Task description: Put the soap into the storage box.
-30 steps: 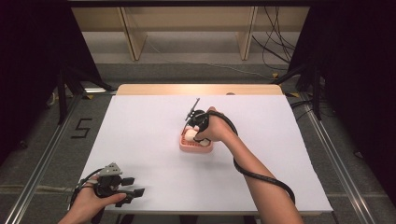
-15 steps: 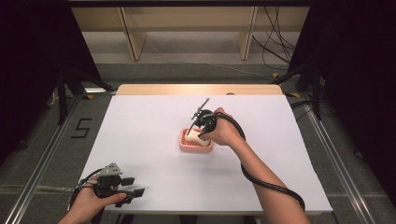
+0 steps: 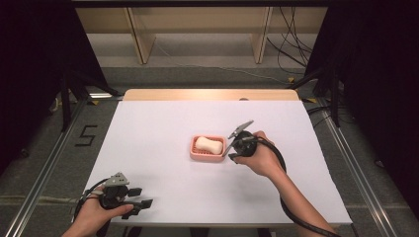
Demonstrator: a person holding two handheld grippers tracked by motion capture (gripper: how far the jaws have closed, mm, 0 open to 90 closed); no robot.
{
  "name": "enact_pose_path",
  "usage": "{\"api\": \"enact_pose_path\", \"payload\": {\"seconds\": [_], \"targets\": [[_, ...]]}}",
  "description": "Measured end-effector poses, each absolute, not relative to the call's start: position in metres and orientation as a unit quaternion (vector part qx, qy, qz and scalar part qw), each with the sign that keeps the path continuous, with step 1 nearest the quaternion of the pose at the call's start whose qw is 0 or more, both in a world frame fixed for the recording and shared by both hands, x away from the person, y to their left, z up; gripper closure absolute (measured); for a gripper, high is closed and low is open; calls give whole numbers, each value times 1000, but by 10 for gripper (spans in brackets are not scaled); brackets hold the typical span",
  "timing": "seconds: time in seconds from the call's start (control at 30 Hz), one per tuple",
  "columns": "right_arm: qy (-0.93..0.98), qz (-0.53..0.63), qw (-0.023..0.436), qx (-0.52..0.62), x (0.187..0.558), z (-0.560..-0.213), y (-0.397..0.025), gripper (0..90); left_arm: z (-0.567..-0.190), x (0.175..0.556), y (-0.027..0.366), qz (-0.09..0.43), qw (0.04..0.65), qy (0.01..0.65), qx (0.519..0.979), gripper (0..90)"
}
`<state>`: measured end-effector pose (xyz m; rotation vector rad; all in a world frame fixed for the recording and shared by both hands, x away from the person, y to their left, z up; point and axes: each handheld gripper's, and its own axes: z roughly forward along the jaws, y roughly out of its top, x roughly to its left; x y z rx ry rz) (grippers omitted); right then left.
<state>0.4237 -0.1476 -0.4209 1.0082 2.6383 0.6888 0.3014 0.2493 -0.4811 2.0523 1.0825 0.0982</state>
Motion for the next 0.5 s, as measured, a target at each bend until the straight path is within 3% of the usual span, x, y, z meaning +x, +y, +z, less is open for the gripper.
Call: {"api": "enact_pose_path", "payload": {"seconds": [0.03, 0.13, 0.5], "targets": [[897, 244, 118, 350, 415, -426, -158, 572, -481, 302, 249, 38, 398, 428, 811, 331], [883, 248, 98, 387, 403, -431, -165, 550, -482, 302, 249, 41, 398, 428, 811, 332], [849, 296, 113, 423, 373, -457, -193, 460, -482, 301, 249, 39, 399, 430, 809, 331]]}}
